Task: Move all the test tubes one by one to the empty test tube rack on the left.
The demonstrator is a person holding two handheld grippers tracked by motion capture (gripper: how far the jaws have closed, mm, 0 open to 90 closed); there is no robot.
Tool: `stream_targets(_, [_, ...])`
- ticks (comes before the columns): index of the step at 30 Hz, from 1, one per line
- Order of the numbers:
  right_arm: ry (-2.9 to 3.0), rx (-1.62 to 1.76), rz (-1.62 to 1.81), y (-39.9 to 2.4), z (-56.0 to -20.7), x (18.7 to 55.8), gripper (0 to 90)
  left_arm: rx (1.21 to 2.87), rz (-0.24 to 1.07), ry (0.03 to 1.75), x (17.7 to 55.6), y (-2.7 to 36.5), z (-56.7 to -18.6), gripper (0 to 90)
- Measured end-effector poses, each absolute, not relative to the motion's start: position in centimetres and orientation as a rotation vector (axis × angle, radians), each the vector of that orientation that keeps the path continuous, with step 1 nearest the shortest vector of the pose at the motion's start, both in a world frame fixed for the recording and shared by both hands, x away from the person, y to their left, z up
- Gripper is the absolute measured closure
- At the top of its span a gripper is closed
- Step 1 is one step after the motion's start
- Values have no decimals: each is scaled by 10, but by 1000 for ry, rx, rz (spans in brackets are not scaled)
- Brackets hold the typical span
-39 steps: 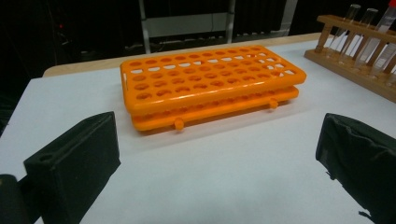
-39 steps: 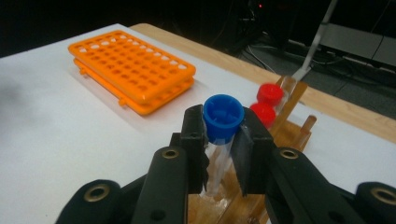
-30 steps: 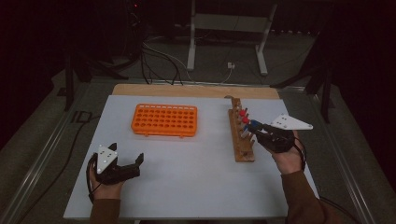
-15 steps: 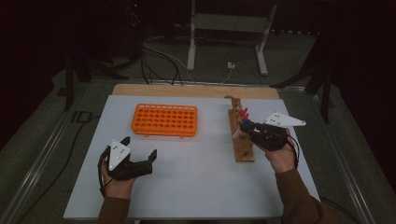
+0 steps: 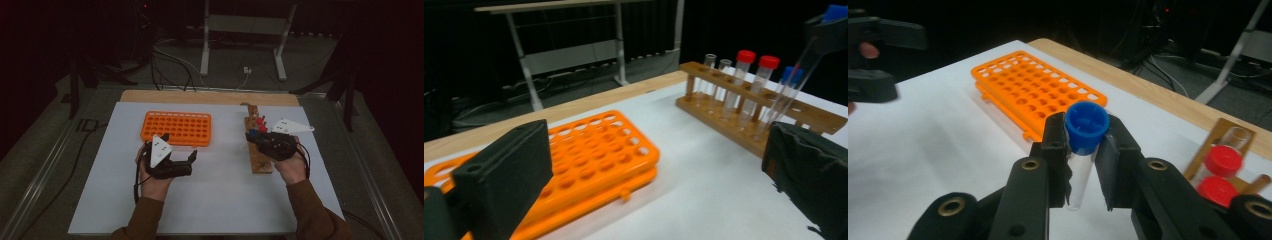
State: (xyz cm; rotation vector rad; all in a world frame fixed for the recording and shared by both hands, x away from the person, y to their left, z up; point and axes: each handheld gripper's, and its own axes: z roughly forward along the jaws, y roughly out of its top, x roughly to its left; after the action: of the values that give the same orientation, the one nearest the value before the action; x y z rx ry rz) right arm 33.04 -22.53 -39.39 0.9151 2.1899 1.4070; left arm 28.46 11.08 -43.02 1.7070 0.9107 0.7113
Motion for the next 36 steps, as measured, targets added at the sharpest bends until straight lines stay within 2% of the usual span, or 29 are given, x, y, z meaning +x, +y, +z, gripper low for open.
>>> stream_targets(16, [2269, 850, 1437, -191, -393, 330, 761, 1820, 601, 799, 304, 44, -434, 95])
stream_targets(21, [2293, 842, 1456, -183, -395, 330, 761, 1850, 571, 773, 307, 28, -435, 174])
stream_targets(23, [2301, 835, 1459, -181, -396, 329, 761, 1859, 569, 758, 308, 24, -434, 249])
stream_targets(28, [2315, 827, 1469, -177, -397, 328, 761, 1867, 536, 711, 308, 20, -433, 514])
stream_targets(36, [2324, 831, 1478, -177, -399, 328, 757, 1893, 526, 659, 308, 18, -434, 754])
